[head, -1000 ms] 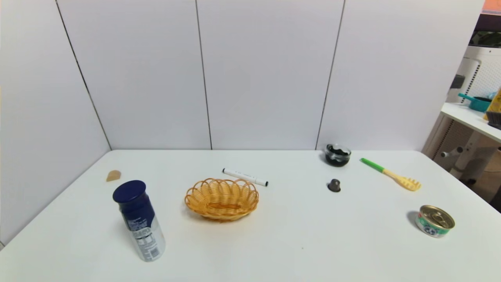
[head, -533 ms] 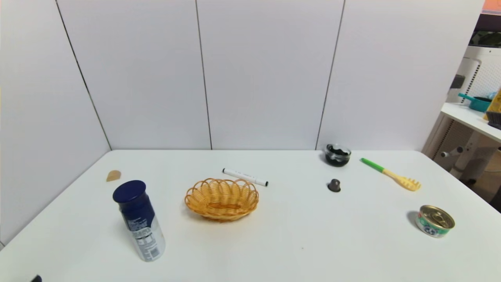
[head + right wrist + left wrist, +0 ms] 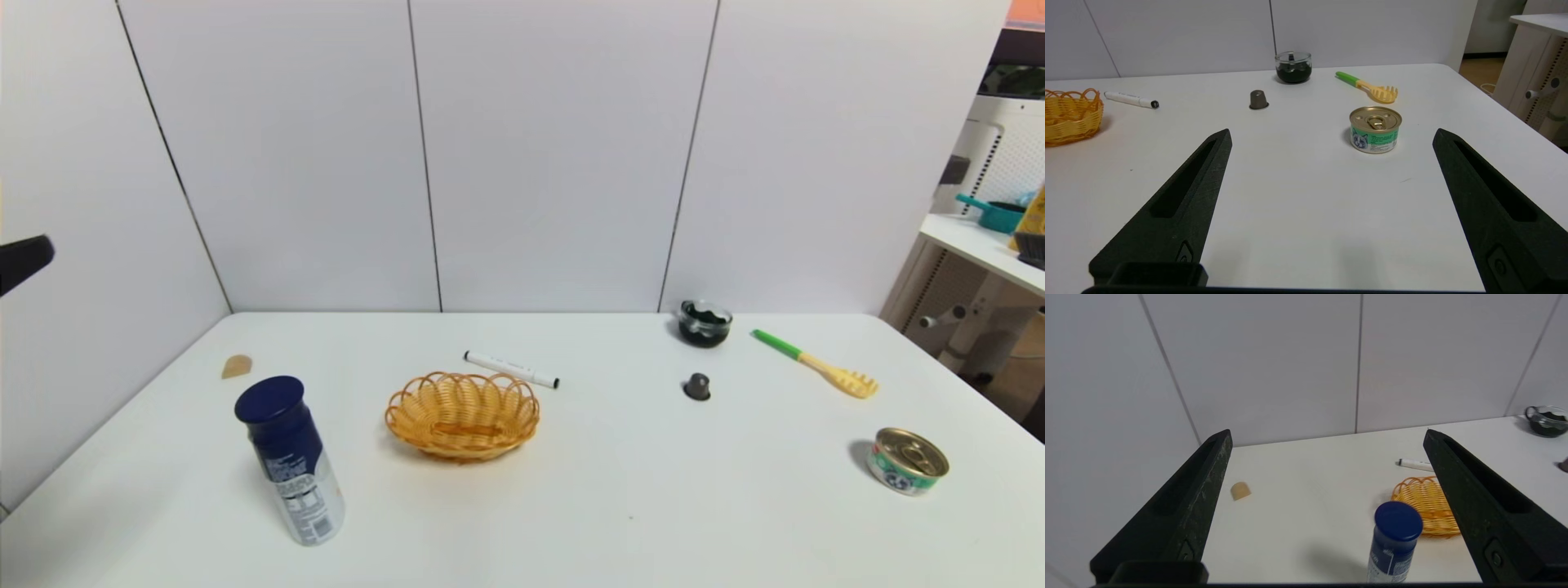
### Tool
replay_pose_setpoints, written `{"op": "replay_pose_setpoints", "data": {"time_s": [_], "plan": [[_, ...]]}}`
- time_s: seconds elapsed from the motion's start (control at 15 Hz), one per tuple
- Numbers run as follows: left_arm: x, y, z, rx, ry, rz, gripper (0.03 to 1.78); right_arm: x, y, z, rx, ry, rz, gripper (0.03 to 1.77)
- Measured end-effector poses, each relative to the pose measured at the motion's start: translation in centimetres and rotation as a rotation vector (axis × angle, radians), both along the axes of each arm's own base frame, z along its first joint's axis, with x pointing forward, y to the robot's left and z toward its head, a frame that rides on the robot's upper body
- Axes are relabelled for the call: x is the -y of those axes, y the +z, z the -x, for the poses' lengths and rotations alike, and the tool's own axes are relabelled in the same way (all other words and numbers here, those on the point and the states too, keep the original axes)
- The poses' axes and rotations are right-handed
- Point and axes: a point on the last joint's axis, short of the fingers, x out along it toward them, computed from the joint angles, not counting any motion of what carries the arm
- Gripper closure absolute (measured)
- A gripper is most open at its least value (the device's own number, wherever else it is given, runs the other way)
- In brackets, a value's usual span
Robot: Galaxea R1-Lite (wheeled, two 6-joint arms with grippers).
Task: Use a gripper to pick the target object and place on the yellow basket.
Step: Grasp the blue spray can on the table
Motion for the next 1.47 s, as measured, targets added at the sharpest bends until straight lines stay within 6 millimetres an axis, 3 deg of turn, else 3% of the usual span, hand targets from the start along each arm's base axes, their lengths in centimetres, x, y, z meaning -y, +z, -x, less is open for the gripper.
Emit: {"op": "replay_pose_setpoints", "data": {"time_s": [0.2,0.6,0.87,1.13,1.47], "plan": [[0.8,0.6,-3.0,-0.056,-0.186,-0.008,0.12,0.0,0.0,0.0,0.0,0.0,0.0,0.1],[1.9,-1.2,-7.5,-0.137,-0.522,-0.039,0.12,0.0,0.0,0.0,0.0,0.0,0.0,0.1],[2.2,-5.2,-9.6,-0.156,-0.549,-0.059,0.12,0.0,0.0,0.0,0.0,0.001,0.001,0.1],[2.2,-9.3,-10.2,-0.173,-0.55,-0.057,0.12,0.0,0.0,0.0,0.0,0.0,0.0,0.1],[2.3,-12.5,-11.0,-0.179,-0.548,-0.052,0.12,0.0,0.0,0.0,0.0,0.0,0.0,0.1]]}}
